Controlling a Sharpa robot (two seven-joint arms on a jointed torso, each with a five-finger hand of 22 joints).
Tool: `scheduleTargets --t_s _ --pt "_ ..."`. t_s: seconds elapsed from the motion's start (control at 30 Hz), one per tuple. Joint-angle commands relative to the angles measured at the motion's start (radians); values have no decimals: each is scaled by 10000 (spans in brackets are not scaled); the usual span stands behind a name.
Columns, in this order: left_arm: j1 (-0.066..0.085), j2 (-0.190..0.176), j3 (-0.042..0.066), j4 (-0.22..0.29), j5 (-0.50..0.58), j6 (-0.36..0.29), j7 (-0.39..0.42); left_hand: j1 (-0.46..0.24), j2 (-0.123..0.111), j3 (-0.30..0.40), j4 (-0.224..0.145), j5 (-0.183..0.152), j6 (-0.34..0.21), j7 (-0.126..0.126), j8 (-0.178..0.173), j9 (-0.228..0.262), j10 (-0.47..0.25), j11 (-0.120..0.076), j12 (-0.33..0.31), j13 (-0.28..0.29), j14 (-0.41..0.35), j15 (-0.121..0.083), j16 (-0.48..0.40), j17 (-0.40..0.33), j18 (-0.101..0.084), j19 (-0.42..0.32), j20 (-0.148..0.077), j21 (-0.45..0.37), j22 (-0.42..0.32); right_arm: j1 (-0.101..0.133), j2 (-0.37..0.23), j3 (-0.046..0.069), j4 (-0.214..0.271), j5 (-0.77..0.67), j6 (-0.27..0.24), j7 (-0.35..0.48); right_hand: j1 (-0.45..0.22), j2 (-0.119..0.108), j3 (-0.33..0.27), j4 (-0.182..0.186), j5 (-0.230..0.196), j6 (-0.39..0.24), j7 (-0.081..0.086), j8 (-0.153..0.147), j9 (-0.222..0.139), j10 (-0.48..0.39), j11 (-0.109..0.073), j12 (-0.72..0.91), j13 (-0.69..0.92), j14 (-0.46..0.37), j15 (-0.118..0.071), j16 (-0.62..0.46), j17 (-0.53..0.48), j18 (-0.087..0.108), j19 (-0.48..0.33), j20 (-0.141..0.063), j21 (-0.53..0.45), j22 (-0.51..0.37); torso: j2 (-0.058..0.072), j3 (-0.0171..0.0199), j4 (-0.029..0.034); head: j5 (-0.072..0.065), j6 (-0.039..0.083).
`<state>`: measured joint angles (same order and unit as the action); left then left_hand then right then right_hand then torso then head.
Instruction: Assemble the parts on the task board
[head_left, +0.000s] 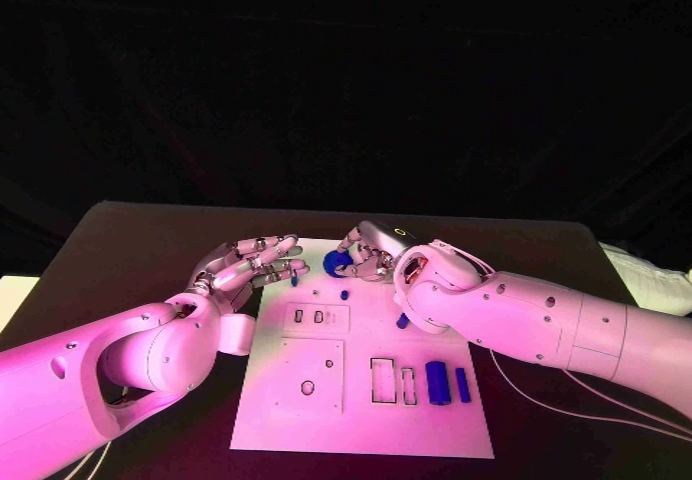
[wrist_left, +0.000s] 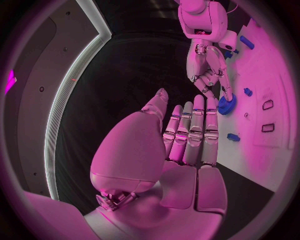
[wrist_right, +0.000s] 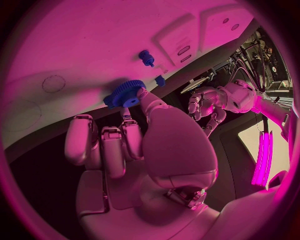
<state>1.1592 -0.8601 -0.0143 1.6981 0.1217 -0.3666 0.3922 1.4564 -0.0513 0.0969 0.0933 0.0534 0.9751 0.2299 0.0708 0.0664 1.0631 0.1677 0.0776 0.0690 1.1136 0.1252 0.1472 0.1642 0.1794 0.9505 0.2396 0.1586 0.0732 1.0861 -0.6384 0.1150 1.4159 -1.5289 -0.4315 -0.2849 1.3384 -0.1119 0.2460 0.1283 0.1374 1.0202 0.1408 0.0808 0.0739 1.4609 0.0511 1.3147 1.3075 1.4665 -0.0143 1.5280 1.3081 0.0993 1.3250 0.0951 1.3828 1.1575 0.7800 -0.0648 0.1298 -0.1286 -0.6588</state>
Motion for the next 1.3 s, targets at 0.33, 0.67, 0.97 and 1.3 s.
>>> scheduleTargets --t_s 0.33,0.67,0.97,1.3 --pt "9 32 6 7 14 190 32 -3 102 16 -60 -44 -33 27 -38 -12 -31 70 -16 -15 28 10 -42 18 35 74 -8 -39 -11 -10 75 -1 53 -180 156 26 -7 -115 -118 29 -131 -228 37 -148 -68 -31 40 -189 600 844 -23 29 1663 -143 8 -30 25 -26 -2 -8 6 15 -27" --pt "9 14 6 11 14 185 36 -3 102 16 -60 -44 -33 27 -38 -12 -31 70 -16 -15 28 10 -42 18 35 74 -8 -39 -11 -11 72 -1 -8 -278 102 -80 -20 -127 -144 44 -154 -271 47 -166 -74 -57 49 -245 561 838 -15 18 1637 -139 -7 -25 14 -47 -3 -5 -8 30 -37" --pt "9 14 6 -29 14 197 41 -3 102 16 -60 -44 -33 27 -38 -12 -31 70 -16 -15 28 10 -42 18 35 74 -8 -39 -11 -73 -359 69 512 18 -775 550 -16 -153 -212 94 -50 -392 67 -176 -77 -59 68 -247 567 841 5 22 1651 -141 0 -5 16 -35 -12 25 -13 19 10" --pt "-1 -45 3 -92 14 220 77 7 110 14 -77 -44 -39 28 -39 -12 -34 71 -24 -15 31 11 -51 22 36 77 -7 -47 -13 -93 -2466 619 1523 1623 -111 1633 435 -349 -202 -204 447 -292 50 -122 -48 -114 48 -339 518 832 -10 2 1615 -120 -62 -10 -35 -131 -35 116 -244 24 125"
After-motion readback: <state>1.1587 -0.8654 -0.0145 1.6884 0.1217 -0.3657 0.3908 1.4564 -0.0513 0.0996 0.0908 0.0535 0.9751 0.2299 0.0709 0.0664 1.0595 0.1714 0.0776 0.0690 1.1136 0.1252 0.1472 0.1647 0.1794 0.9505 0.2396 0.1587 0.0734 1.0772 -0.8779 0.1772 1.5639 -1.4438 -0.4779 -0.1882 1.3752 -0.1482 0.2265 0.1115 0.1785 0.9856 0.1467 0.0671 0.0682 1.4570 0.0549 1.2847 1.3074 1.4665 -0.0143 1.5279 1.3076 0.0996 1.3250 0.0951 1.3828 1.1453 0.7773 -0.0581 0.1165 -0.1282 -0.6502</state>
